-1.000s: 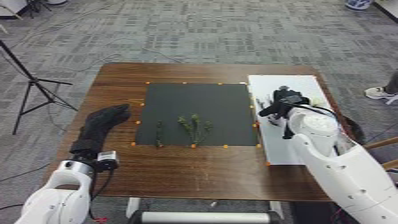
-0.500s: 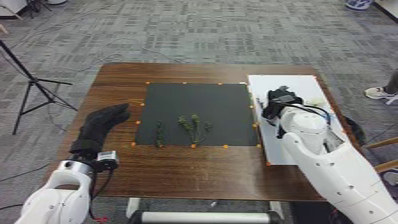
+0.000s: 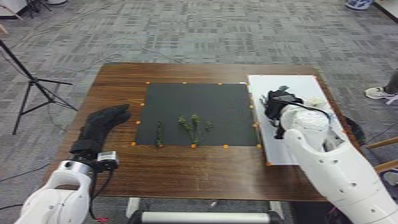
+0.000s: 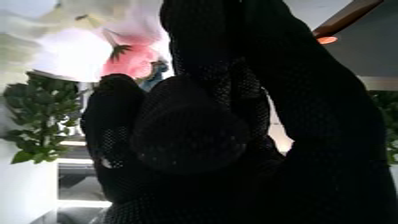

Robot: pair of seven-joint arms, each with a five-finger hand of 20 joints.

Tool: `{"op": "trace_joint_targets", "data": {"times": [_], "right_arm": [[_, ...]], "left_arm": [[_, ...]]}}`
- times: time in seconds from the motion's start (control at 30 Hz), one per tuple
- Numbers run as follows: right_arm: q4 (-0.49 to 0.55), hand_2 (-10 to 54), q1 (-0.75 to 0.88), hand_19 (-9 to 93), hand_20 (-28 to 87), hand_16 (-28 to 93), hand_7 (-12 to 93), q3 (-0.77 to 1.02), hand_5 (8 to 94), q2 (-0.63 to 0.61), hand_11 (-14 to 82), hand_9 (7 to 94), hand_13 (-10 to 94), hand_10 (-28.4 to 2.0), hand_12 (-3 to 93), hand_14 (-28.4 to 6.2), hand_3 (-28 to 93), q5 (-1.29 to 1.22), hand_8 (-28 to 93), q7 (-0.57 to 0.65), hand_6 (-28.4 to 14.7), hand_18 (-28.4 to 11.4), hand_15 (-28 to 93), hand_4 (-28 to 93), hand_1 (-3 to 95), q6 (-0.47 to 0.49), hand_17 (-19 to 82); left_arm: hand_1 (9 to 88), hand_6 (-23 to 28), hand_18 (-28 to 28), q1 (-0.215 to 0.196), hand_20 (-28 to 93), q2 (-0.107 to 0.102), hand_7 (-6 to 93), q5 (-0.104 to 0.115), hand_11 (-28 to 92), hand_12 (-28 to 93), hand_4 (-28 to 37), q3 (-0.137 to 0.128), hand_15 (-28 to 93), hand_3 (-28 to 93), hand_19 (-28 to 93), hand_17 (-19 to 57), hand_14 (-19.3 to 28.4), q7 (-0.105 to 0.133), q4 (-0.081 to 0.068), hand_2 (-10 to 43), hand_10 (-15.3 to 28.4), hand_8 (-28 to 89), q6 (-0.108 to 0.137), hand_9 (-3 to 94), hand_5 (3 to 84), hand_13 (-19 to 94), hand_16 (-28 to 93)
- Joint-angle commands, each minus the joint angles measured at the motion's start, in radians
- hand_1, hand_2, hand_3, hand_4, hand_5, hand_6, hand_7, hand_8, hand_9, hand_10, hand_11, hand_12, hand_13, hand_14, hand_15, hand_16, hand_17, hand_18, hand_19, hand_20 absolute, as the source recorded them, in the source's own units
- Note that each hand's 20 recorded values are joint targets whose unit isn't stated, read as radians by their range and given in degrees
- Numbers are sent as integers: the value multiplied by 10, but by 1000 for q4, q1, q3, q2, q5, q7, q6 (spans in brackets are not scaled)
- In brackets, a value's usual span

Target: Arrange flowers

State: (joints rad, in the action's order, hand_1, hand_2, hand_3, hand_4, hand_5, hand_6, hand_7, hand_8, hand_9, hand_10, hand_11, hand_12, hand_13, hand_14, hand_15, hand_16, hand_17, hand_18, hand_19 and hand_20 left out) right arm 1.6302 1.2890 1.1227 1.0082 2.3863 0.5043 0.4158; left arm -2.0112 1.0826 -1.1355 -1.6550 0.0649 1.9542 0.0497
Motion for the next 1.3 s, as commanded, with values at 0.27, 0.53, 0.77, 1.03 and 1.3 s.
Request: {"op": "trace_joint_targets", "data": {"times": [0.27,0.53,0.77,1.03,1.3], "right_arm": [[217,-91,74,932,564,216,337,94,767,-50,374,937,937,-110,279,2,621,-121,272,19,-18,-103,676,-27,534,-117,733],[306,-94,128,932,572,212,340,67,771,12,382,937,937,-108,276,1,631,-149,270,36,-20,-101,685,-23,530,-102,737],[304,-95,125,932,577,208,338,-3,776,86,385,937,937,-109,271,0,633,-142,267,51,-22,-99,689,-24,530,-80,741],[248,-95,130,932,577,206,338,-25,778,182,388,937,937,-110,266,-1,634,-95,266,67,-23,-97,693,-21,531,-60,746],[190,-95,172,932,580,204,339,22,779,261,390,937,937,-109,261,1,635,-46,265,86,-23,-95,696,-22,531,-60,747]], "left_arm": [[210,47,139,1,147,-6,144,4,190,114,-257,3,178,668,75,0,187,-21,7,10,143,-75,-17,475,464,343,6],[209,46,139,-3,147,-13,144,2,190,114,-258,-3,177,668,75,0,186,-21,12,10,143,-74,-15,475,463,342,6],[209,47,139,-10,148,-17,144,1,191,114,-258,-11,177,669,75,0,186,-25,19,9,144,-74,-16,475,464,343,6],[209,47,139,-15,147,-17,144,0,190,113,-257,-11,177,667,76,0,186,-25,22,10,144,-74,-18,475,464,342,6],[209,48,140,-25,147,-14,142,1,191,114,-256,-15,177,667,76,-1,186,-27,26,10,144,-74,-19,475,464,342,7]]}}
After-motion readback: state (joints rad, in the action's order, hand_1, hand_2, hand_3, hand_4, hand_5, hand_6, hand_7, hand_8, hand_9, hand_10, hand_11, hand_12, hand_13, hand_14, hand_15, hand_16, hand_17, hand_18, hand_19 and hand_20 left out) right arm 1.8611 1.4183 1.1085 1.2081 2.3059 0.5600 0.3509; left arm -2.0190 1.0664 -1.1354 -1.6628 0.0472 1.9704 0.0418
